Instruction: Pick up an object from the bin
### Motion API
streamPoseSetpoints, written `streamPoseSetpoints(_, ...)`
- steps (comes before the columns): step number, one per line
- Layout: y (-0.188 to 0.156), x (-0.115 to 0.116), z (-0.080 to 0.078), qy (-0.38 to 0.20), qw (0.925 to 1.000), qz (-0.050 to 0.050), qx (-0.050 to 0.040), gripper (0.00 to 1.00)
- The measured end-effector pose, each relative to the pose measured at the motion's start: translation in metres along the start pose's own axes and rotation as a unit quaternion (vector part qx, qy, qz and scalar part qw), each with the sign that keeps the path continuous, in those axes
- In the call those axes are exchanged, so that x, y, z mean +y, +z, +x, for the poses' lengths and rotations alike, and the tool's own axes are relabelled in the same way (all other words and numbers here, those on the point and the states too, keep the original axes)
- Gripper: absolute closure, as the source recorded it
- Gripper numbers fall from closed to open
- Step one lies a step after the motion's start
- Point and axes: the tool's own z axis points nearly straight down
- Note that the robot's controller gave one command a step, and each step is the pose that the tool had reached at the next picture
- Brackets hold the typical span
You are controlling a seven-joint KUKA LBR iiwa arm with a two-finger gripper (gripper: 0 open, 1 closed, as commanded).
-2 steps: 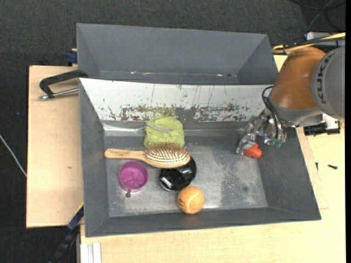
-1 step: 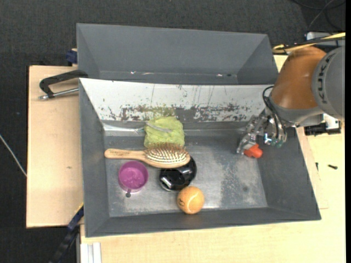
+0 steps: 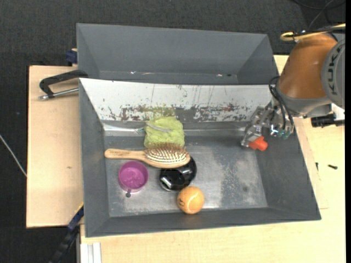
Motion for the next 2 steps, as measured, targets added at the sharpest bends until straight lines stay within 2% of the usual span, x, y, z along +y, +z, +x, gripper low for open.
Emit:
streamPoseSetpoints(1, 0.022, -0.001, 0.003, -0.001, 1.0000, 0.001, 0.0053, 1.00)
streamPoseSetpoints(2, -0.062, 0.001, -0.004, -0.001, 1.0000, 0.000, -0.0027, 1.00)
